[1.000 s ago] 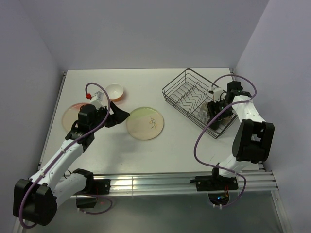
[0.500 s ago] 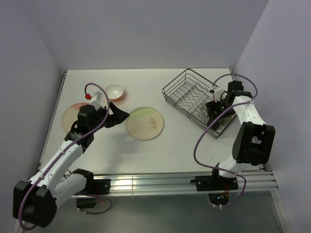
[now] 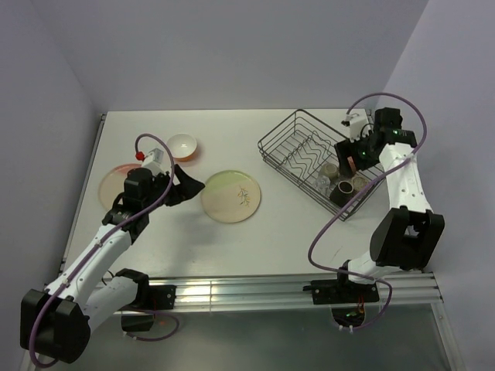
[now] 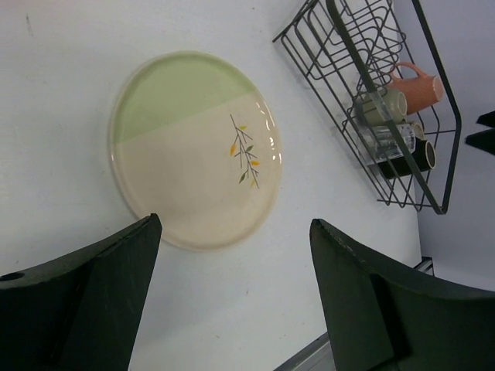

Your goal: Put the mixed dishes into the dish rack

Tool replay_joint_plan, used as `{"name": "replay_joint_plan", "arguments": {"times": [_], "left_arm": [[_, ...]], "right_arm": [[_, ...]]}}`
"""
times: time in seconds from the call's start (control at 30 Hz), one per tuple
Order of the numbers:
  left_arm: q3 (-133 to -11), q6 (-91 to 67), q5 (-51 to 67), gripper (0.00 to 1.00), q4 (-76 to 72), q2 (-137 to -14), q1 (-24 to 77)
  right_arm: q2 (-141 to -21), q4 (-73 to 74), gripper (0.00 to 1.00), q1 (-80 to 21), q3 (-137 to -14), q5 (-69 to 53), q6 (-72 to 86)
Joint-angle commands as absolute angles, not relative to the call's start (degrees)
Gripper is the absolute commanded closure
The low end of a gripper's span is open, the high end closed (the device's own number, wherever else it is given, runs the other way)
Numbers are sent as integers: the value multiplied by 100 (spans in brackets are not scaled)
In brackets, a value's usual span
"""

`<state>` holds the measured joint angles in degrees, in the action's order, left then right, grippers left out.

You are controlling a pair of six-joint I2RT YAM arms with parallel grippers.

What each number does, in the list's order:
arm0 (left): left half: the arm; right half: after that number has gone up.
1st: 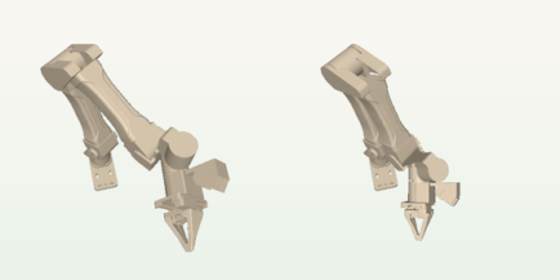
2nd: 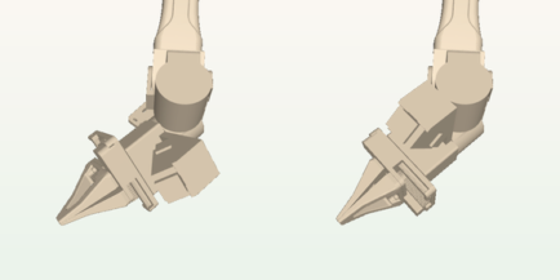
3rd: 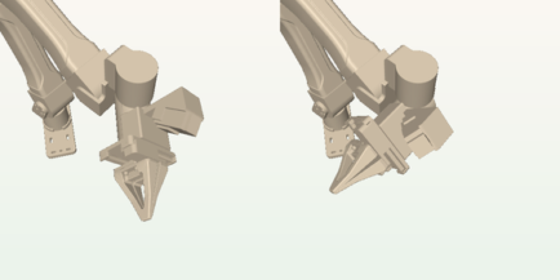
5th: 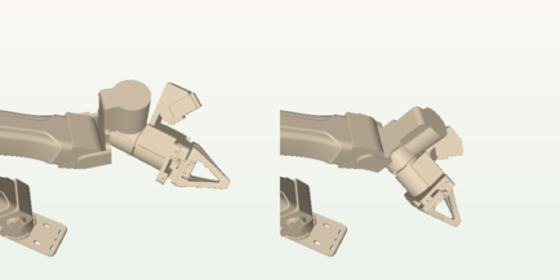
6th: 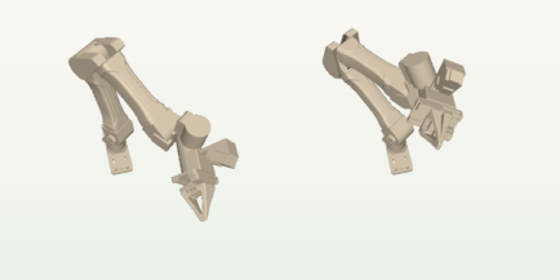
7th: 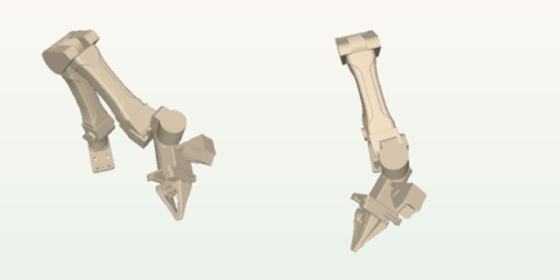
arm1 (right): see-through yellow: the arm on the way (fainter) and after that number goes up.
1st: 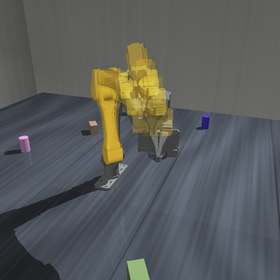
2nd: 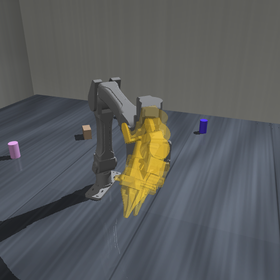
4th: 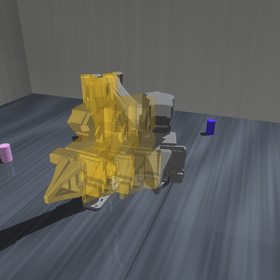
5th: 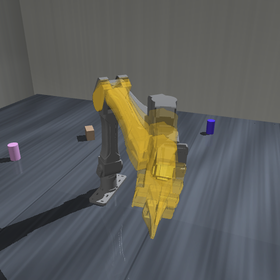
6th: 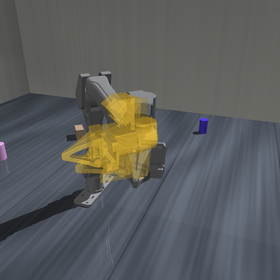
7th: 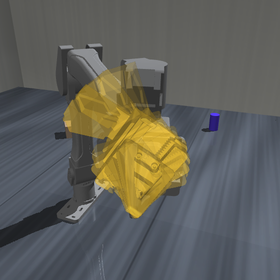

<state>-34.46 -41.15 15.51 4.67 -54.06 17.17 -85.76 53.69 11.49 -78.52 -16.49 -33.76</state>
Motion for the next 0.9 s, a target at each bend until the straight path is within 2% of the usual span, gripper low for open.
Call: {"name": "replay_joint_plan", "arguments": {"times": [0.0,0.1,0.2,0.23,0.37,0.47,0.5,0.6,0.7,0.73,0.87], "left_arm": [[-3656,-3894,1450,16,667,-5396,1687],[-3700,-3867,1494,14,799,-5510,1687],[-3735,-3893,1617,11,958,-5729,1679],[-3735,-3902,1661,11,1019,-5800,1679],[-3753,-3964,1784,11,1204,-6213,1679],[-3788,-3981,1697,13,1335,-6564,1679],[-3823,-3981,1609,14,1388,-6774,1679],[-3981,-3990,1363,20,1459,-7250,1679],[-4253,-4051,1257,33,1406,-7777,1696],[-4437,-4052,1205,44,1424,-7918,1714],[-4991,-4043,644,51,1739,-8664,1872]], "right_arm": [[-8279,5809,14,1107,-8507,-2152,-3533],[-8218,6011,14,871,-8771,-2881,-3629],[-7964,5802,9,344,-8518,-3733,-3595],[-7737,5374,0,195,-8169,-3979,-3473],[-7260,3887,0,-936,-7165,-4781,-2717],[-7566,3560,1,-1911,-7093,-4528,-2400],[-7689,3551,5,-2090,-7128,-4361,-2252],[-8286,3446,14,-2617,-7260,-4167,-1944],[-8481,2947,18,-2821,-7190,-4157,-1637],[-8499,2831,19,-2847,-7163,-4175,-1548],[-8578,2470,21,-2856,-7005,-4210,-1240]]}}
